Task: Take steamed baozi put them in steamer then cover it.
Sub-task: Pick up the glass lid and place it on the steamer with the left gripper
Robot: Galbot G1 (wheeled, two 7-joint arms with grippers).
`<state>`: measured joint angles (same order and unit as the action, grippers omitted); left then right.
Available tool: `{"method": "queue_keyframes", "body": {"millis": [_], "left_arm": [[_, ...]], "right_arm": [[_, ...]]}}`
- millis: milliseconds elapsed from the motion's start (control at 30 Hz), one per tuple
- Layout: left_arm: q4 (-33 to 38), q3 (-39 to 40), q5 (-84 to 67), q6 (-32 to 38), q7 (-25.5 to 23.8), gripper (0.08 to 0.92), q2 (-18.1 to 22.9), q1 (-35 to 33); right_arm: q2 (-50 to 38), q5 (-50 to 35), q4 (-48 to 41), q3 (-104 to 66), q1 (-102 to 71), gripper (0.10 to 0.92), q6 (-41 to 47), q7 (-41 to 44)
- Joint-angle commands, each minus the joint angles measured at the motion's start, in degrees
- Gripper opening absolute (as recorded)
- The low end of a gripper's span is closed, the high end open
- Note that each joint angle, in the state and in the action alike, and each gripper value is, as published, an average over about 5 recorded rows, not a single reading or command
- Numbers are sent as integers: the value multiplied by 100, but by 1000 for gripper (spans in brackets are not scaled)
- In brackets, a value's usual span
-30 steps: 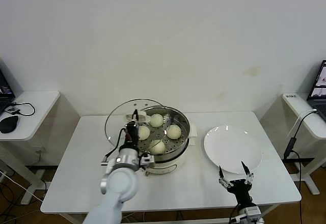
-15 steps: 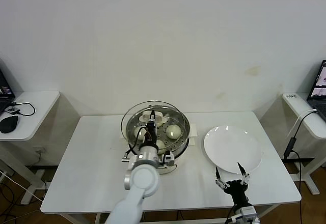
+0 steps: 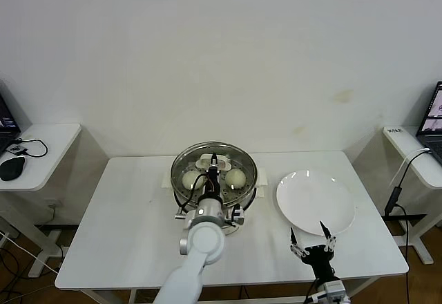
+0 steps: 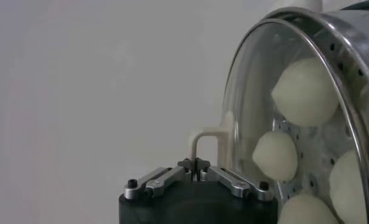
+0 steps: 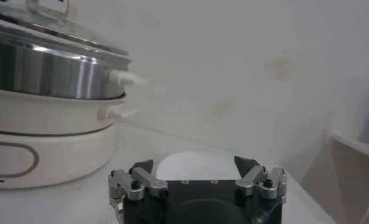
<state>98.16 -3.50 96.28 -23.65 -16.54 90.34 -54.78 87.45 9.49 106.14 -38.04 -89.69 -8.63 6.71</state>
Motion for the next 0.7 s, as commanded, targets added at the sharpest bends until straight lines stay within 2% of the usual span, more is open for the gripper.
{"method": "queue_keyframes", "body": {"millis": [33,700], "left_arm": [[-105,36,113,10,-26,117,118,-29],[29,6,-209,-33,59,129,132,-137]], "right_arm": [[-1,16,-12,25,2,823,-6,4],[21,89,-22,129,-25,823,-21,25]]}}
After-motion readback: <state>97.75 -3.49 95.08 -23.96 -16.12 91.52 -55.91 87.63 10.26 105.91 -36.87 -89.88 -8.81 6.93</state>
